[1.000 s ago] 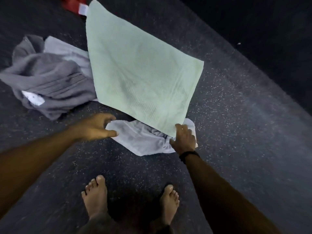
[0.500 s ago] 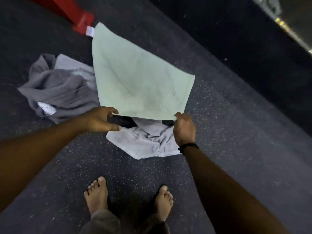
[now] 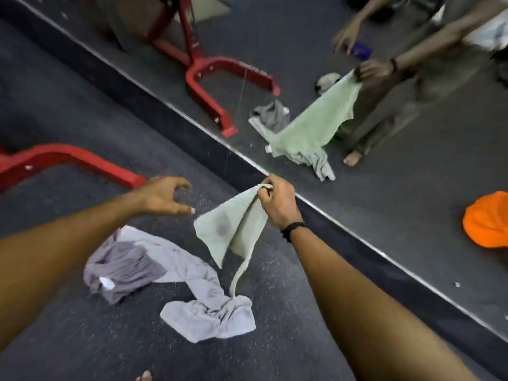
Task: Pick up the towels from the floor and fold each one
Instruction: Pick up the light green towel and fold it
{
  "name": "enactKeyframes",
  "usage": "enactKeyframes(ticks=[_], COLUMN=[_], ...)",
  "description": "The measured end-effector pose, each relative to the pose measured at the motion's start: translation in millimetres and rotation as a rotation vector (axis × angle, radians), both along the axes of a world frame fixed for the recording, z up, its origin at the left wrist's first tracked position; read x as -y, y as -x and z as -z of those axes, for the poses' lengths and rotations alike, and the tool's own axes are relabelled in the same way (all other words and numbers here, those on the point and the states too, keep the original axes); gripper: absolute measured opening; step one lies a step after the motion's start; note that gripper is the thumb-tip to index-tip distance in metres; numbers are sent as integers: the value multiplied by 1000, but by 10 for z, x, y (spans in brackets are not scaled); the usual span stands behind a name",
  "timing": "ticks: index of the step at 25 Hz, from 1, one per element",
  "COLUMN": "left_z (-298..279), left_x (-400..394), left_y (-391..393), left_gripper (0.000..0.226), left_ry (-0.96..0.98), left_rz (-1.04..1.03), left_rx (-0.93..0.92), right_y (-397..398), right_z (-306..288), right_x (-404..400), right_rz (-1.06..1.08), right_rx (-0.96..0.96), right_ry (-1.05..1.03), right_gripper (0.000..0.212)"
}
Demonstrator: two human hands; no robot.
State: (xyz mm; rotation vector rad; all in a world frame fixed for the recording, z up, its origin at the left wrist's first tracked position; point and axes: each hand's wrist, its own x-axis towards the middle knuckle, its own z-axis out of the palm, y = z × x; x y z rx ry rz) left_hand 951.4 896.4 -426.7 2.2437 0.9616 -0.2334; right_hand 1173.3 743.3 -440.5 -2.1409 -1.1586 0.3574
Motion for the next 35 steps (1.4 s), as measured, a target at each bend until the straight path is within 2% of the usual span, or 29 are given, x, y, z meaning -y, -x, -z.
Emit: enactKeyframes(ticks=[3, 6, 9, 13, 18, 21, 25, 30, 35], left_z=[-1244, -2339, -3168, -3995, -4447, -4619, -4789, -4872, -4712], left_x=[-26, 50, 278, 716, 1143, 1452, 1853, 2535, 3521], left_y=[-78, -98, -123, -253, -536, -761, -976, -1149, -1243], left_gripper=[72, 66, 63, 63, 62, 61, 59, 59, 60], left_ry=[-109, -146, -202, -241, -275, -256, -250, -186, -85], left_rz=[-33, -64, -69, -22, 109, 252, 444, 695, 951], left_rx=[84, 189, 267, 383, 468, 509, 528, 545, 546], right_y=[-127, -265, -308, -363, -375, -354, -153, 504, 1182], right_z=[-1309, -2409, -3257, -4108, -4702, -4880, -5006, -5056, -4961], right_x=[82, 316, 629, 1181, 1958, 2510, 3229, 4188, 5150], right_rz=[35, 39, 46, 66, 199, 337, 503, 755, 970], right_rx=[26, 114, 147, 227, 245, 257, 256, 285, 297], right_ry=[-118, -198, -257, -285, -254, -244, -237, -226, -165], right_gripper=[25, 13, 11, 23, 38, 31, 35, 27, 36])
